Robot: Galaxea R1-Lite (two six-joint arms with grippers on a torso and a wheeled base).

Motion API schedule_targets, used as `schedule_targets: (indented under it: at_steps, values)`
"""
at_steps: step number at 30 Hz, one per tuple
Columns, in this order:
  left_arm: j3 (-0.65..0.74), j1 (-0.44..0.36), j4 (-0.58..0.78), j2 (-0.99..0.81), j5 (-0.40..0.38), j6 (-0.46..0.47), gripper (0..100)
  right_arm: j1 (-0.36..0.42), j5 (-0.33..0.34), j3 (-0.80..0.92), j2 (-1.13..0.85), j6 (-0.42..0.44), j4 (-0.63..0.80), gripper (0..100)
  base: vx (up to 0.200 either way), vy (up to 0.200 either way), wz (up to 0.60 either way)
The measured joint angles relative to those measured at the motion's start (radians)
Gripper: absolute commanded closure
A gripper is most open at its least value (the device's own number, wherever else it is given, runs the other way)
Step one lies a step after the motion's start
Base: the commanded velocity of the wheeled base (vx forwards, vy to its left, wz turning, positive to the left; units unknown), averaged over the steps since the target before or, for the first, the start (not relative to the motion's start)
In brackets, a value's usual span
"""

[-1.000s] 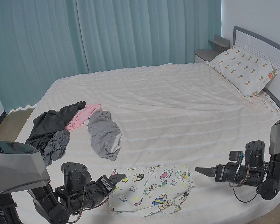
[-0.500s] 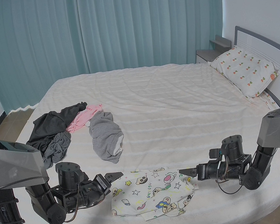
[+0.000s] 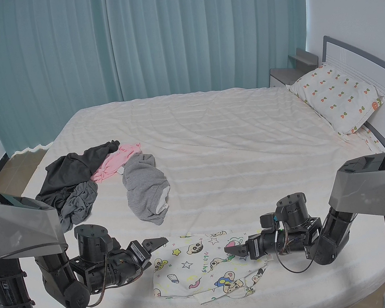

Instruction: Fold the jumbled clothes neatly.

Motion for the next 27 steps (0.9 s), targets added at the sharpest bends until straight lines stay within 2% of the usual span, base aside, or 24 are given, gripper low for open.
schedule_targets:
  at_steps: [1, 2, 12, 18, 27]
  values:
    - [0.0, 0.0, 0.0, 0.001, 0.0, 0.0, 0, 0.001, 0.0, 0.0, 0.003, -0.002, 0.0, 0, 0.0, 0.0, 0.0]
    - [0.0, 0.0, 0.0, 0.002, 0.0, 0.0, 0, 0.004, -0.001, 0.0, 0.006, -0.006, 0.0, 100, 0.0, 0.0, 0.0]
    - [0.0, 0.0, 0.0, 0.005, 0.0, 0.001, 0, 0.008, -0.031, 0.051, -0.007, -0.029, -0.023, 100, 0.0, 0.0, 0.0]
    - [0.0, 0.0, 0.0, 0.006, 0.0, 0.001, 0, 0.008, -0.032, 0.133, -0.039, -0.03, -0.087, 100, 0.0, 0.0, 0.0]
    - [0.0, -0.001, 0.0, 0.009, 0.002, 0.002, 0, 0.01, 0.015, 0.306, -0.07, -0.032, -0.236, 100, 0.0, 0.0, 0.0]
